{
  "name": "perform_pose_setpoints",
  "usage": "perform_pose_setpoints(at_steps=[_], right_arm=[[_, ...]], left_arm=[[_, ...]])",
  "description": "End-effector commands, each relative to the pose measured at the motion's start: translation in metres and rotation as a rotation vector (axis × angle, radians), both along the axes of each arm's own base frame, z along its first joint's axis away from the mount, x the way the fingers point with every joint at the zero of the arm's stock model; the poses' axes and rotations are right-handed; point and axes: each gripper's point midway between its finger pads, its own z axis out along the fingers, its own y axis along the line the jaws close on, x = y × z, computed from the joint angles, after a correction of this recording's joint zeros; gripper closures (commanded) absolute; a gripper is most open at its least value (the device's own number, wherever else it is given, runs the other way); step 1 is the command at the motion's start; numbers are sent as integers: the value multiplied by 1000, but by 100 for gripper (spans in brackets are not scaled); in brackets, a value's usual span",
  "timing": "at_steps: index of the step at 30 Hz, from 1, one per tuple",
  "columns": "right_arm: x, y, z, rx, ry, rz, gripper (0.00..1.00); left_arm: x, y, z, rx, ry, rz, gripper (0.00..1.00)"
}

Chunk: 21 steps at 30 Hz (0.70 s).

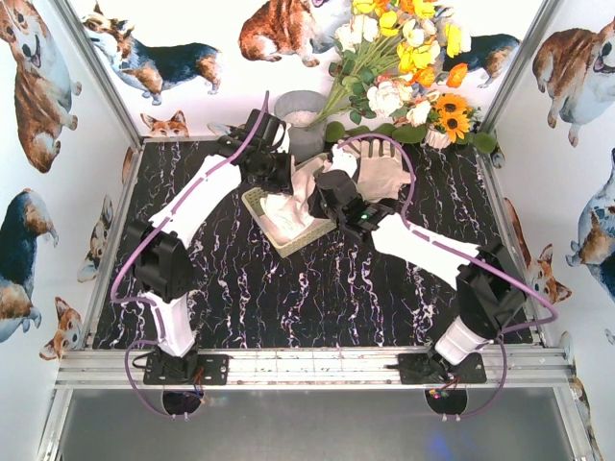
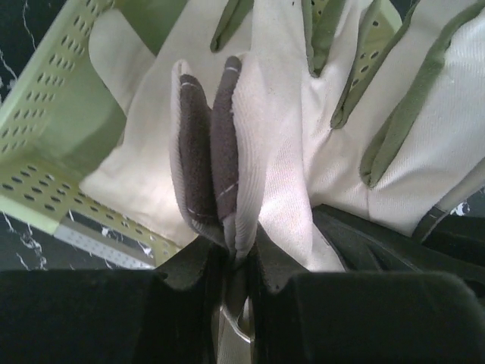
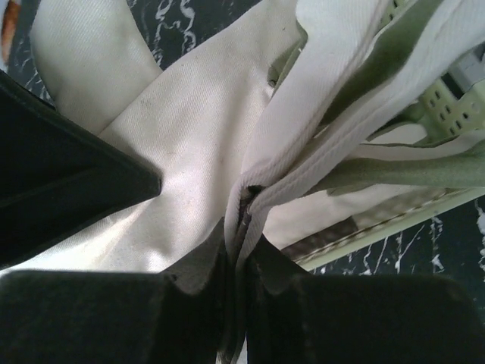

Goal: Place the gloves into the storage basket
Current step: Place the glove in the bin.

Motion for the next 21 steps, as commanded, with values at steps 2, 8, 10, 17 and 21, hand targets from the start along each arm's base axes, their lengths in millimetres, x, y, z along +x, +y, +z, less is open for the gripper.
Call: perform_pose_setpoints(at_steps=[2,8,10,17,21], right_arm=[[15,2,16,-75,-77,-29,100],[31,2,9,-151,-94,-55,100],[37,1,7,-174,-105,-63,100],[50,-1,-7,-188,-87,-83,100],[51,8,-25,-164,-35,-49,100]], left_arm=[[67,5,6,-18,-213,15,100],[91,-10,-9,-60,-235,-13,100],[97,-16,-15,-79,-235,-23,100],[114,-21,-33,-75,-236,-28,100],[116,-12,-50,-43,-192,-17,100]])
